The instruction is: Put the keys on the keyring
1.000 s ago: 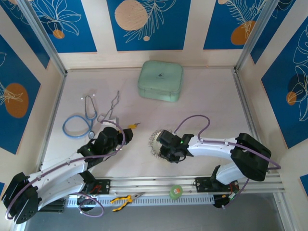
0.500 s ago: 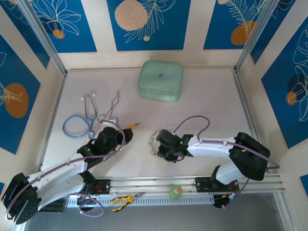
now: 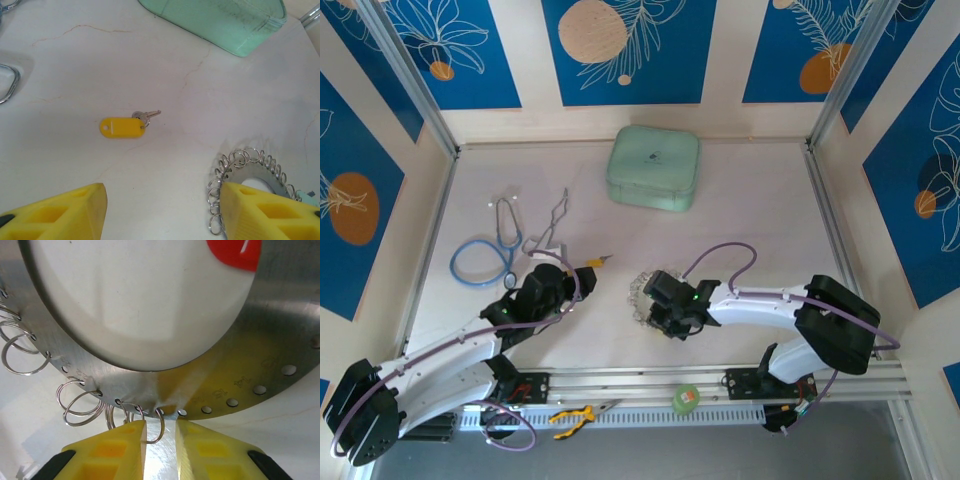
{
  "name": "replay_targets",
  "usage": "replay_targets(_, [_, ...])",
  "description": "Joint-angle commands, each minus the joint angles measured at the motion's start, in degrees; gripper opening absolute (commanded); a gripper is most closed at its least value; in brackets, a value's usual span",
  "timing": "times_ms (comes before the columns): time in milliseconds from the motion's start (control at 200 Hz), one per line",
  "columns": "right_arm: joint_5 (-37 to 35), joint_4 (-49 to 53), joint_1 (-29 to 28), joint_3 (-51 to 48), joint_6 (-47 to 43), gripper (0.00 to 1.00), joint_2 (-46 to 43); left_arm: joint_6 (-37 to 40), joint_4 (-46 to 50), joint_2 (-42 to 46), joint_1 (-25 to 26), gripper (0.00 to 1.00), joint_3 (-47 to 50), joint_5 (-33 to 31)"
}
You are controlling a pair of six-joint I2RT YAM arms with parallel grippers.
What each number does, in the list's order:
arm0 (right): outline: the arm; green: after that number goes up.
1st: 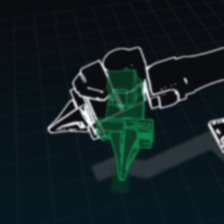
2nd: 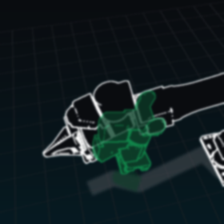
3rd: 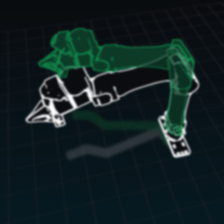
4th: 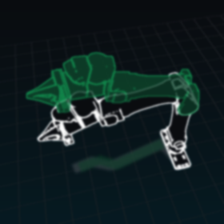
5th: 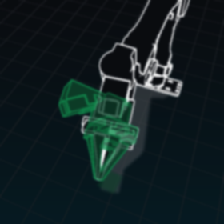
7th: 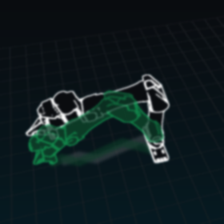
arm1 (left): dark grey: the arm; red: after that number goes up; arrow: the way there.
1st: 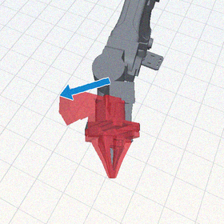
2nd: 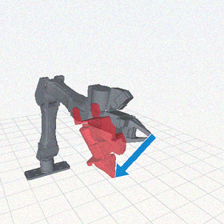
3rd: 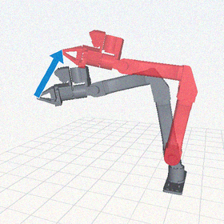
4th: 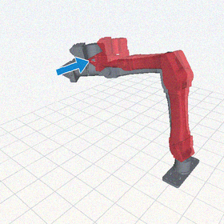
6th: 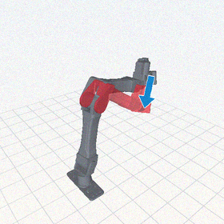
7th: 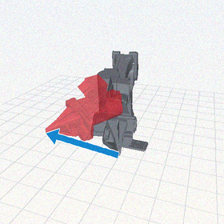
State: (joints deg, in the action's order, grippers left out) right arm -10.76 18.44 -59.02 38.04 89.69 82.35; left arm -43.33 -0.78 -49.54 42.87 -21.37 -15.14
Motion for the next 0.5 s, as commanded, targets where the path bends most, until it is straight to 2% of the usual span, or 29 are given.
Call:
replay_targets(0, [-0.5, 0.2, -0.4, -0.3, 2.2, 0.22, 1.2, 0.7, 0.1, 1.2, -0.1, 0.61, 0.4, -1.3])
replay_targets(230, [-1.1, -0.7, -0.4, 0.4, 3.5, 0.18, 2.6, 0.6, 0.0, 1.4, -0.1, 0.61, 0.6, -1.4])
replay_targets(495, [-4.9, 3.5, -0.3, 1.0, 2.7, 0.01, 1.1, 0.7, 0.6, 2.3, -0.1, 0.61, 0.9, -2.1])
